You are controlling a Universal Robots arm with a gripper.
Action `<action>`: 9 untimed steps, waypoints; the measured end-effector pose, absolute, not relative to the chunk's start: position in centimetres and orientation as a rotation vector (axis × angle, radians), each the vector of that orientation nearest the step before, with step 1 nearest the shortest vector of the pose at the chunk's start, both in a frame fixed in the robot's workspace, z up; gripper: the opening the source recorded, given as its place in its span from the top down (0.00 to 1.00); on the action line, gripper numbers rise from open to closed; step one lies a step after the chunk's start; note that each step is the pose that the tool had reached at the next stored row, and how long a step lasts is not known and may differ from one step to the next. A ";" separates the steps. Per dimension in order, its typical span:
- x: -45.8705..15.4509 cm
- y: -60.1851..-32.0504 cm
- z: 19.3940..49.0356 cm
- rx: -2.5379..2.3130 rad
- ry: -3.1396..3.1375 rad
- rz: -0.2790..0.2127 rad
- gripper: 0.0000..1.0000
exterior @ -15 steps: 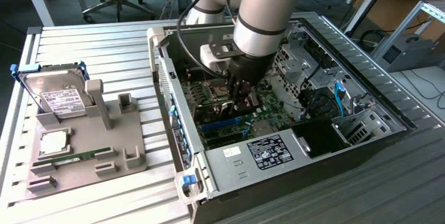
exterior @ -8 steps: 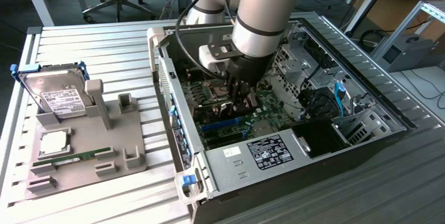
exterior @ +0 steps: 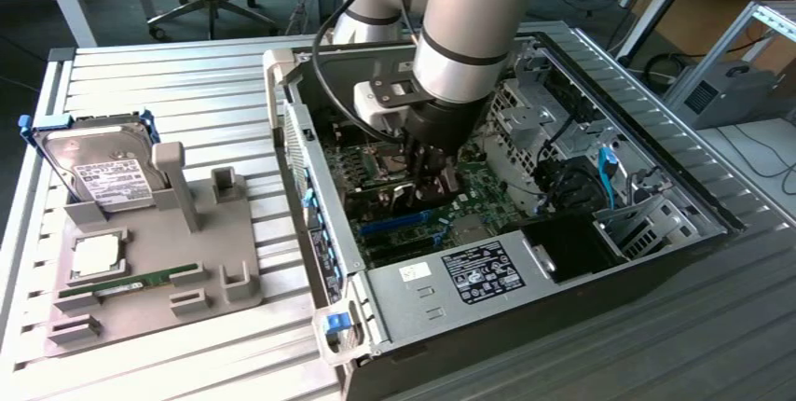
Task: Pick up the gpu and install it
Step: 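Insert the gpu into the slot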
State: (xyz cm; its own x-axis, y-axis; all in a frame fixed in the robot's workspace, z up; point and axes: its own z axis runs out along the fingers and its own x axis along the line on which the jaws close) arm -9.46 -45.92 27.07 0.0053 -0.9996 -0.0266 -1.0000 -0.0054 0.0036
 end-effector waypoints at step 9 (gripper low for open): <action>-9.8 -45.9 27.1 -2.216 2.204 0.033 0.73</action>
